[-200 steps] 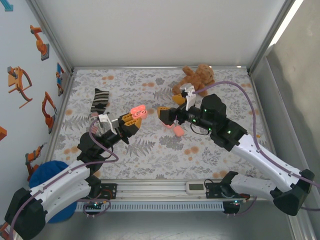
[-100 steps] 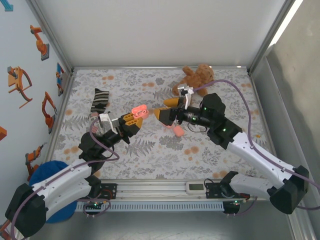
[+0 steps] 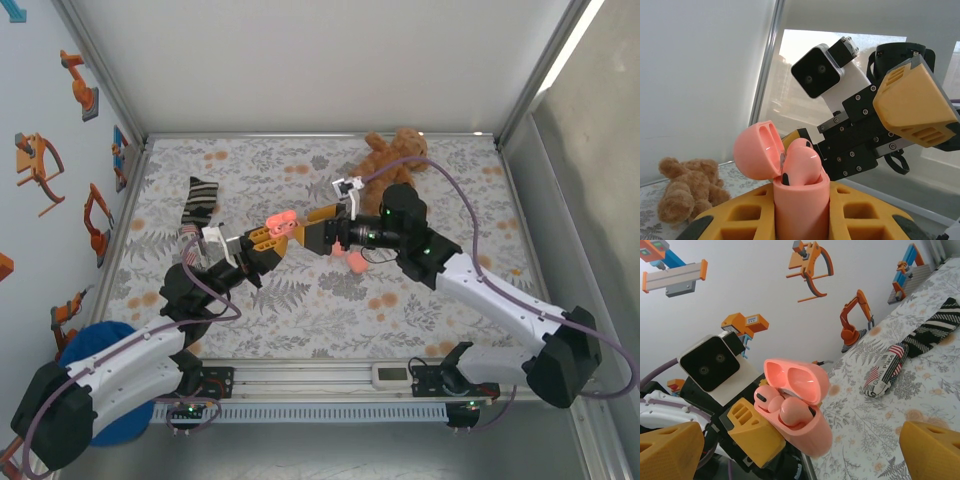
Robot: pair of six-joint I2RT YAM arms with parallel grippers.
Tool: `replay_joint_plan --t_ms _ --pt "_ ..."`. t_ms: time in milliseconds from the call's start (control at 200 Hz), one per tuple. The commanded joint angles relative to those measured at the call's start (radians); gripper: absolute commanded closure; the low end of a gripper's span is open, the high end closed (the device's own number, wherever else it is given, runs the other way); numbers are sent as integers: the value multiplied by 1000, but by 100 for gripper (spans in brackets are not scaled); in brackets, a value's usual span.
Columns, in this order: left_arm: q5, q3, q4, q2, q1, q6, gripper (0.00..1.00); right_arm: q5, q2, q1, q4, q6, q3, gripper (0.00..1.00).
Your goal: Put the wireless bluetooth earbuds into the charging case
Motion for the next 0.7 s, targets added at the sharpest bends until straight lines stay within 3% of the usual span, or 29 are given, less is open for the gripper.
replay_joint_plan --t_ms 0,696 --pt "18 16 54 0 -9 -14 100 -42 12 16 53 13 59 2" --pt "10 15 38 -9 -13 -3 100 -83 74 51 61 5 129 7"
